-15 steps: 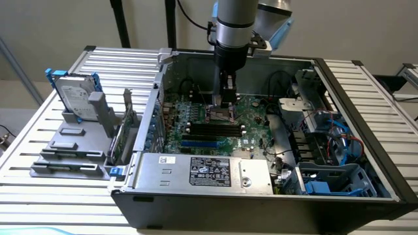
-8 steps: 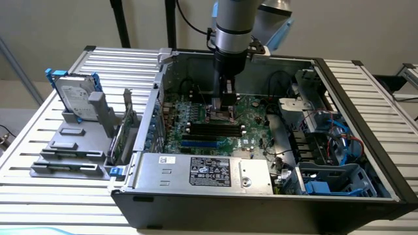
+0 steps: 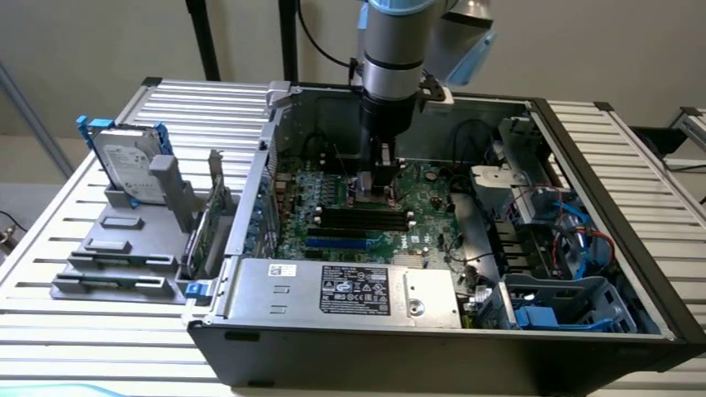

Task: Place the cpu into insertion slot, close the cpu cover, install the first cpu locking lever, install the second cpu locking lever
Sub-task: 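Place the cpu into insertion slot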

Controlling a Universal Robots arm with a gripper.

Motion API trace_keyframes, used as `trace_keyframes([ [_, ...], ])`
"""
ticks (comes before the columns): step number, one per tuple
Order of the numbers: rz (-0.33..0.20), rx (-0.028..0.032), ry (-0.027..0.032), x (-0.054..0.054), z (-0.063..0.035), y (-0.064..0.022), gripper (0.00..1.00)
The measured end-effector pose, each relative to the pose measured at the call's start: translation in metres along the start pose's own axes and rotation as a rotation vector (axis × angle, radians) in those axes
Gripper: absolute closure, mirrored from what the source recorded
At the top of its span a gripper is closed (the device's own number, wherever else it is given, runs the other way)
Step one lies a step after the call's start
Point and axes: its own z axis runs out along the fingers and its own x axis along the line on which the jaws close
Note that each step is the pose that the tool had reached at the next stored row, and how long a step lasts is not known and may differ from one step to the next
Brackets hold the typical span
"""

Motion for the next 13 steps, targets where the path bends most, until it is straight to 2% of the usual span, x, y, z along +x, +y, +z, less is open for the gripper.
trace_keyframes([
  [4, 0.000, 0.0026, 0.0000, 0.000, 0.0071, 0.0000, 0.46],
  [9, 0.001, 0.0146, 0.0002, 0.001, 0.0138, 0.0001, 0.46],
  [13, 0.004, 0.0180, 0.0000, 0.001, 0.0162, 0.0016, 0.46],
])
